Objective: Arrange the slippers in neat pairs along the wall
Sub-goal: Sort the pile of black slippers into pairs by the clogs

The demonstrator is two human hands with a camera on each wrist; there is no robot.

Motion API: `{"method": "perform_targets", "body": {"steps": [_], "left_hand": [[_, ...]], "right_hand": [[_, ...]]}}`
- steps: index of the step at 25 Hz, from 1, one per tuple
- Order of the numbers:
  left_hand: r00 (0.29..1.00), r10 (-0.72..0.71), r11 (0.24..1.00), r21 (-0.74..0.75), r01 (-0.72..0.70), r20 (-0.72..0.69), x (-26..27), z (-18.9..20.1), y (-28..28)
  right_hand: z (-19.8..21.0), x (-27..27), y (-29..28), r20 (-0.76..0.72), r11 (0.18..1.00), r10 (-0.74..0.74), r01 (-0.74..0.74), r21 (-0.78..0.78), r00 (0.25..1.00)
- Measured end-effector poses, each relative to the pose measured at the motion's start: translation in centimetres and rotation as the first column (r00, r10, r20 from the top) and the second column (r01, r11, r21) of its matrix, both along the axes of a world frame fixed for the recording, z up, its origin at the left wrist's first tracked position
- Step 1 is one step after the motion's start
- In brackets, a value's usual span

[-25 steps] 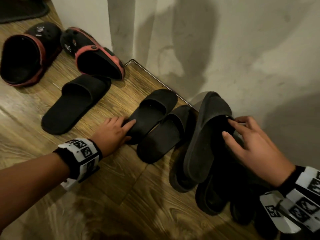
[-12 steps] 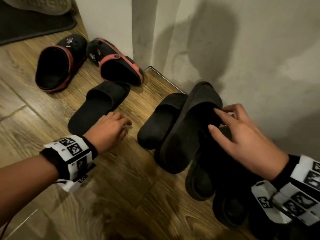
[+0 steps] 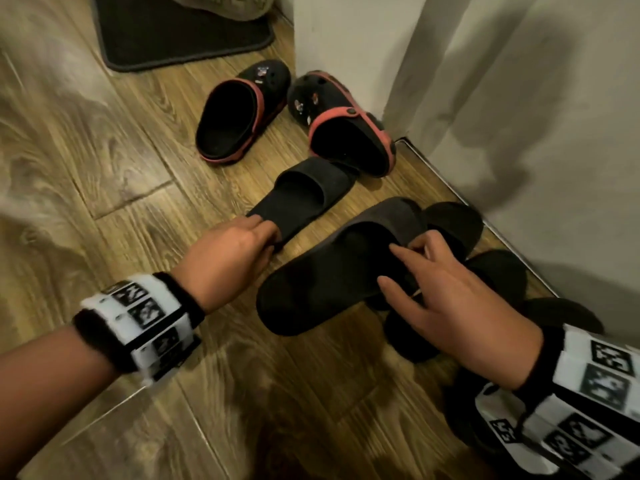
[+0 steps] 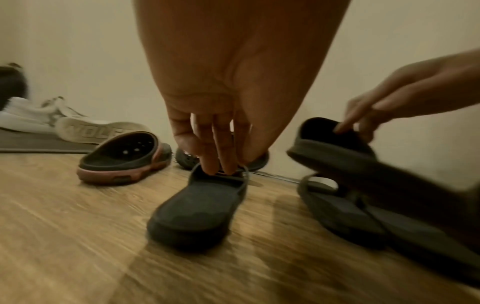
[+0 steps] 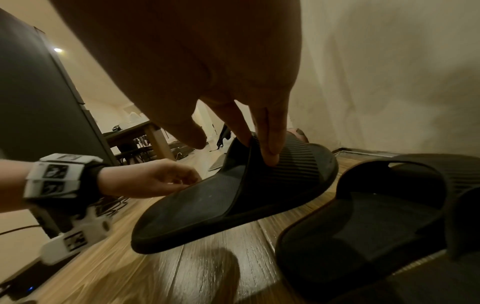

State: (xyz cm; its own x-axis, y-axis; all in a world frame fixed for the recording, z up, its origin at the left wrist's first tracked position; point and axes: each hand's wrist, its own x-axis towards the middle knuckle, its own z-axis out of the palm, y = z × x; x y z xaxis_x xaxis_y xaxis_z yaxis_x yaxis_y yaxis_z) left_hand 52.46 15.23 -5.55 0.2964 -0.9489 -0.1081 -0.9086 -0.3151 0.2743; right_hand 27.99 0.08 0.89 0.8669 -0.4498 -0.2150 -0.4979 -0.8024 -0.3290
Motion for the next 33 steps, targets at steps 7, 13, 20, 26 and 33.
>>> {"method": "perform_targets", "body": {"steps": [7, 13, 20, 26, 33], "left_hand": [[0.979, 0.197, 0.980, 0.047, -0.194, -0.058, 4.3, -1.0, -1.4], [0.983, 0.169, 0.981, 0.110, -0.160, -0.077, 3.3, -2.4, -0.1], [0.995, 0.094, 0.990, 0.098, -0.096, 0.024, 0.5, -4.1, -2.6], [0.990, 0.041, 0.975, 0.212, -0.069, 0.135, -0.7, -5.7, -5.3], [0.993, 0.038, 0.981, 0.187, -0.059, 0.114, -0.2, -5.5, -4.9]], "right_hand": [[-2.6, 3.9, 0.1, -0.033, 1.000, 0.000, 0.000, -0.006, 0.999], [-5.9, 7.1, -2.0, -0.184, 0.995, -0.004, -0.013, -0.095, 0.983], [-5.9, 4.1, -2.0, -0.067, 0.996, 0.086, -0.086, -0.001, 0.994], [-6.7, -0.1, -1.3, -0.078, 0.988, 0.102, -0.093, 0.120, 0.992], [-6.7, -1.1, -1.9, -0.090, 0.988, 0.083, -0.071, 0.136, 0.992]]}}
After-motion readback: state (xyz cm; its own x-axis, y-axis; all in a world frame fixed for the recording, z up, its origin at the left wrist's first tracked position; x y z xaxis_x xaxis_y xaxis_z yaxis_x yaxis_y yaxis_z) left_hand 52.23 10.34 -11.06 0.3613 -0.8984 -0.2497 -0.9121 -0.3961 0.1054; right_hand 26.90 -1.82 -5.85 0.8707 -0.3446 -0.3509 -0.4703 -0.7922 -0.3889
